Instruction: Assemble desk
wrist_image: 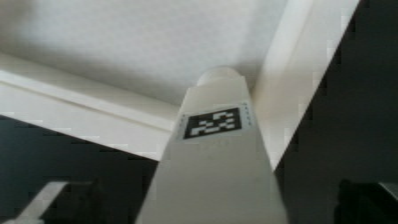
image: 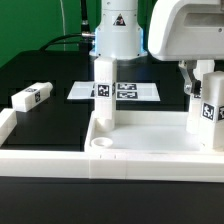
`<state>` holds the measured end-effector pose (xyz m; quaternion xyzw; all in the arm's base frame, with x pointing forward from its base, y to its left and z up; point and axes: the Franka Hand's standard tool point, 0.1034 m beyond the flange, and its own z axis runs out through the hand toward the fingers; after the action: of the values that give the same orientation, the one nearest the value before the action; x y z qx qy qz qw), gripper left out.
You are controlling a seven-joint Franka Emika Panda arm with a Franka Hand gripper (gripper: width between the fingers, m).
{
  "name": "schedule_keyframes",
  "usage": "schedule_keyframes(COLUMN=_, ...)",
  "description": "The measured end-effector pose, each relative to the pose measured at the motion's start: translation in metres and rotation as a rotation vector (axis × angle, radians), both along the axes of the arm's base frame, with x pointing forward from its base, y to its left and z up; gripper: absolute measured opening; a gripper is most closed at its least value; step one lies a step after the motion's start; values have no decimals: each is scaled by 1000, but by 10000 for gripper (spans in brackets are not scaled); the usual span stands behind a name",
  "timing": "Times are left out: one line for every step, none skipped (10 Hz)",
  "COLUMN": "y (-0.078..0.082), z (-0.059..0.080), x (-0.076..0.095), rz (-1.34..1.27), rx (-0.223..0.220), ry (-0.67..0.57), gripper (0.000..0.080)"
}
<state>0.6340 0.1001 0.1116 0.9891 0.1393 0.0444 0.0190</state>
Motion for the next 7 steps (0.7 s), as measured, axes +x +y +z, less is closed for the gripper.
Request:
schedule_keyframes(y=0, z=0, x=0, rz=-1, rx=0, ry=0, gripper=427)
schedule_keyframes(y=0, z=0, x=0, rz=-1, rx=0, ry=0, gripper=427)
schedule_keyframes(y=0, z=0, x=0, rz=-2, rx=0, ry=0, gripper=290)
schedule_keyframes(y=0, z=0, x=0, rz=-31, rx=2, ry=-1, gripper=290)
schedule_keyframes(y=-1, z=0, x=0, rz=-31, rx=2, ry=-1, gripper=290)
schedule_keyframes(y=0, z=0, x=0, rz=-50, rx=5, ry=-1, gripper=290)
schedule_keyframes(y=0, z=0, x=0, rz=-155, rx=17, ry=-3, gripper=290)
